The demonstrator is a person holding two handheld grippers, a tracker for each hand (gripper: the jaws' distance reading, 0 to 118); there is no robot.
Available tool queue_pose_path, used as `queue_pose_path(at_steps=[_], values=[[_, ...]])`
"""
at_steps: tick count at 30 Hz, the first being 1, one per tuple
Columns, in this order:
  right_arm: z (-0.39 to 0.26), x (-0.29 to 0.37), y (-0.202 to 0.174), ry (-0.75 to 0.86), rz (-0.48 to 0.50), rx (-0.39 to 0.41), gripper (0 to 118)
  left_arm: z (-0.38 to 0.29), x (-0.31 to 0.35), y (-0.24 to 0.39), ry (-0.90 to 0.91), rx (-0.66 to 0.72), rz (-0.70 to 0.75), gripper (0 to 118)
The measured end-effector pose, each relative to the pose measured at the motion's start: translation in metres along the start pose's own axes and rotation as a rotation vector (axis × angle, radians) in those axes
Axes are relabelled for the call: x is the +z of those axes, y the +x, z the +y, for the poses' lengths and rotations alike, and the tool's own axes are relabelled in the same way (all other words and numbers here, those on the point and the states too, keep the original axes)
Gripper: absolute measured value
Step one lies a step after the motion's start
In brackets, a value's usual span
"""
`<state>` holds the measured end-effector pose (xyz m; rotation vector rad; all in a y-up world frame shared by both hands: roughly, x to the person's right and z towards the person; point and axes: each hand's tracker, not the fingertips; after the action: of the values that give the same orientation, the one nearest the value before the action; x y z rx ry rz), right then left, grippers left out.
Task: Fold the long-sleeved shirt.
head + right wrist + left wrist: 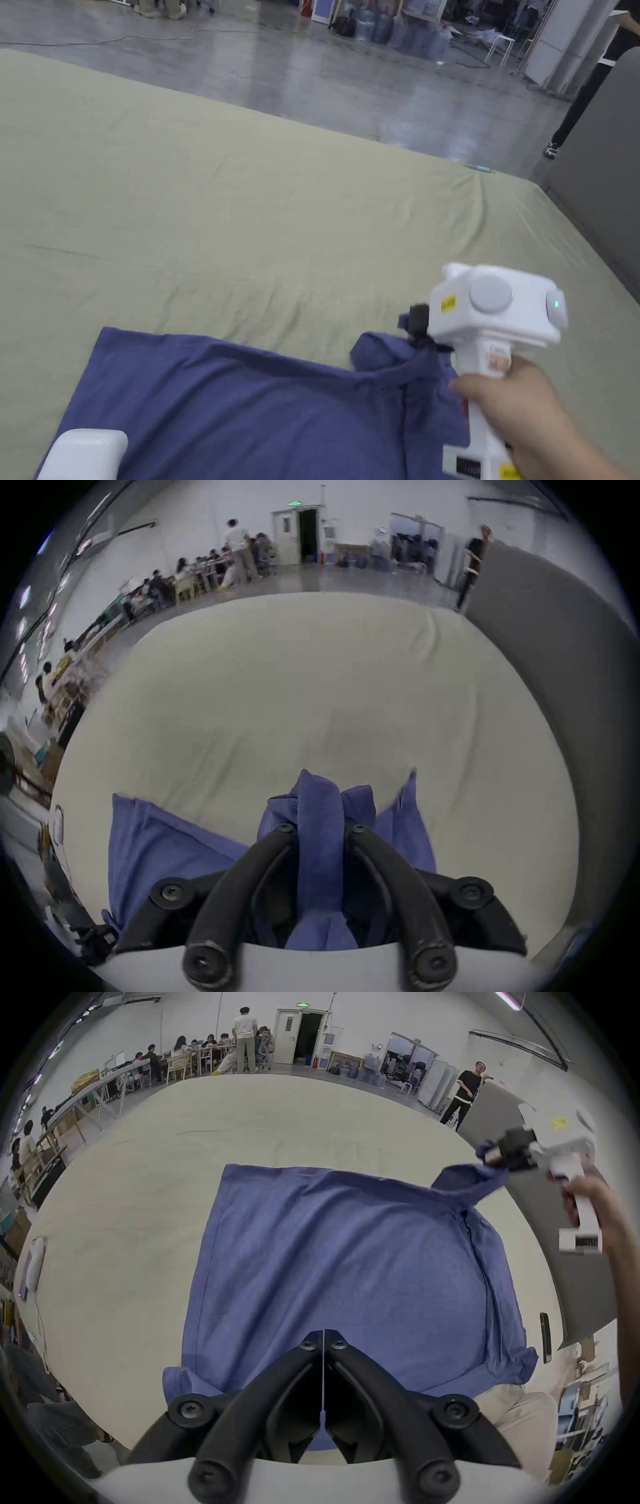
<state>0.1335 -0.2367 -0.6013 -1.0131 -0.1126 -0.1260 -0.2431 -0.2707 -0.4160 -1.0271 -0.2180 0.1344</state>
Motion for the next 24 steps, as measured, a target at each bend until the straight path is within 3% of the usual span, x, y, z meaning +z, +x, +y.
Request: queue_pose_path(at_steps=[5,8,9,15,16,19,20,22,24], values=[[-0.075,-0.034,0.021,-0.11,-0.031,-0.195,14,-0.002,0.001,0.003,0.002,-0.01,0.004,0],[-0.099,-0.053,0.031,-0.142,0.002,-0.285,14,-0.003,0.002,0.003,-0.001,-0.013,0.005,0],[-0.099,-0.049,0.031,-0.068,0.004,-0.285,14,-0.003,0.001,0.003,-0.002,-0.013,0.006,0],[-0.091,-0.052,0.019,-0.087,-0.04,-0.221,18,-0.004,-0.001,-0.002,-0.002,-0.004,0.001,0],[-0.088,-0.047,0.018,-0.097,-0.038,-0.205,23,-0.004,-0.001,-0.002,-0.001,-0.002,-0.001,0],[-0.081,0.002,0.022,0.001,0.04,-0.197,78,-0.004,0.003,-0.003,0.002,0.007,-0.006,0],[-0.081,0.025,0.022,0.066,0.051,-0.173,87,-0.004,0.004,-0.003,0.003,0.008,-0.007,0],[-0.087,0.062,0.022,0.126,0.032,-0.116,87,-0.004,0.005,-0.004,0.007,0.007,-0.007,0],[-0.106,0.094,0.024,0.136,0.082,-0.123,87,-0.005,0.007,-0.003,0.008,0.005,-0.011,0]])
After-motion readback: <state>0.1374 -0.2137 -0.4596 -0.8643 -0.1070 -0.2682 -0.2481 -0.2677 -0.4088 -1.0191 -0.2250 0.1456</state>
